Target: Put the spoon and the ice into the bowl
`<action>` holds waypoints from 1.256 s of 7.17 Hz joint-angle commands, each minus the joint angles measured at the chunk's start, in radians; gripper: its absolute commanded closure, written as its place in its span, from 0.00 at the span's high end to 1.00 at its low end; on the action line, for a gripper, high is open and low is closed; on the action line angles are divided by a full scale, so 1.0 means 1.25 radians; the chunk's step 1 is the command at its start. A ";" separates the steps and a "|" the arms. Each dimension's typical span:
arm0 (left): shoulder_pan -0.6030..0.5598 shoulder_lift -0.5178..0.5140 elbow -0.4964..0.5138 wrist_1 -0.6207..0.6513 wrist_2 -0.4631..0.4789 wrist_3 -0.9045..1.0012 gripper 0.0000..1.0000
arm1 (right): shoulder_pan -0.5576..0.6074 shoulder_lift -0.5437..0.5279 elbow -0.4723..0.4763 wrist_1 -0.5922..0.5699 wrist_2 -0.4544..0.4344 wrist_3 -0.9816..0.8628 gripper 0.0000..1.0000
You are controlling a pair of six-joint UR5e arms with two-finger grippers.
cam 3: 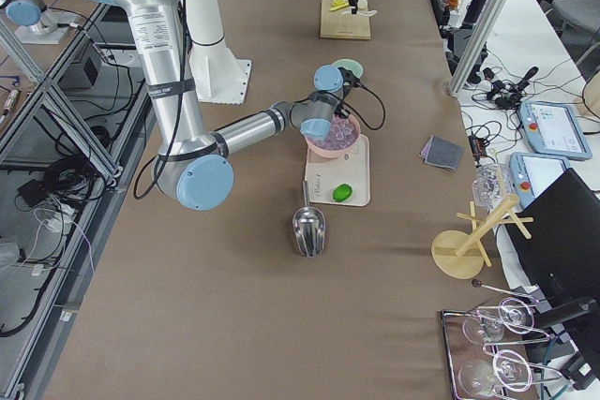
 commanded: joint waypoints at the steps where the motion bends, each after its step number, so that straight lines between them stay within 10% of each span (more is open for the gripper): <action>1: 0.000 -0.003 0.000 0.000 -0.002 -0.001 0.00 | 0.028 -0.002 0.004 0.000 0.014 -0.001 0.00; 9: 0.142 -0.094 0.092 -0.168 0.091 -0.188 0.00 | 0.153 0.164 0.063 -0.234 0.190 0.486 0.00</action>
